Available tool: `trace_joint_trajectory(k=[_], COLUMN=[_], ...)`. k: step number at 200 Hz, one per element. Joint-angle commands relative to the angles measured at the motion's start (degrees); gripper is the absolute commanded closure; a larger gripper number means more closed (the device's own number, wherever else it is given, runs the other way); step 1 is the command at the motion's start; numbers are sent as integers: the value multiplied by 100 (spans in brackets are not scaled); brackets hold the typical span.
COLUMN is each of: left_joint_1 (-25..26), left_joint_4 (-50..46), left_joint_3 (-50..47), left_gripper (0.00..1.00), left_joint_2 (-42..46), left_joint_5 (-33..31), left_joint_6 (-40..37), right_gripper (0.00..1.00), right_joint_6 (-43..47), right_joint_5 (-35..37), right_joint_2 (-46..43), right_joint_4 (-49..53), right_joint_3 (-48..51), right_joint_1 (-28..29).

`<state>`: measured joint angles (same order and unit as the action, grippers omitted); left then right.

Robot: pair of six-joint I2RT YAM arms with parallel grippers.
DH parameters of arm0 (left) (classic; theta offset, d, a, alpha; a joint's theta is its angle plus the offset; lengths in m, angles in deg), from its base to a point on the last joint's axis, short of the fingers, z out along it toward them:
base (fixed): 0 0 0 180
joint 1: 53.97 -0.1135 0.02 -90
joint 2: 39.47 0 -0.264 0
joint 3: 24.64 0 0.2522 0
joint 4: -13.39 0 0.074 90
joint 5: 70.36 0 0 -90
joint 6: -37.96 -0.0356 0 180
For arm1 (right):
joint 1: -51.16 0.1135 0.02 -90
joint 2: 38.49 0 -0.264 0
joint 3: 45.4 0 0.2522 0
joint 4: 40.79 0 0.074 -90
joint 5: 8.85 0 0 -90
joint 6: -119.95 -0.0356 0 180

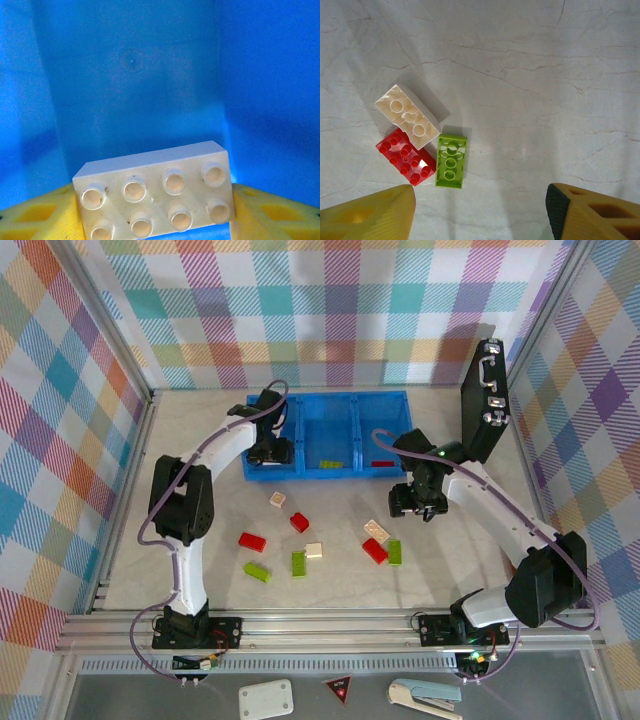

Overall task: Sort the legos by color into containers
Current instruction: Place the lego in the container.

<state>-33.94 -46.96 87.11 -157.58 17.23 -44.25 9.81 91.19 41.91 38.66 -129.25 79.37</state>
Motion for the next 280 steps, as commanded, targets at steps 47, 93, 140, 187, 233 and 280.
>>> trace_joint_trajectory(k=[47,93,140,187,233,280], left_joint_1=[-74,-87,-87,-87,-87,-87], left_joint_4=[-254,-219,-164,-181,-227,-324], left_joint_3=[379,364,323,291,273,314], left_gripper=[36,34,29,28,24,24], left_joint_2=[-583,-757,-745,-645,-470,-195], left_joint_5=[-121,-219,-163,-154,-172,-153], left_joint_6=[-164,-175,-155,-129,-120,-122], right_gripper=[29,29,29,29,29,29], right_joint_6=[-68,-96,-119,-119,-123,-117], right_joint_5=[139,117,99,72,51,-28], right_joint_2=[-115,-78,-72,-70,-68,-38], right_joint_4=[240,234,233,212,192,112], right_joint_3=[-5,-6,-49,-49,-67,-33], right_joint_1=[36,36,36,36,44,53])
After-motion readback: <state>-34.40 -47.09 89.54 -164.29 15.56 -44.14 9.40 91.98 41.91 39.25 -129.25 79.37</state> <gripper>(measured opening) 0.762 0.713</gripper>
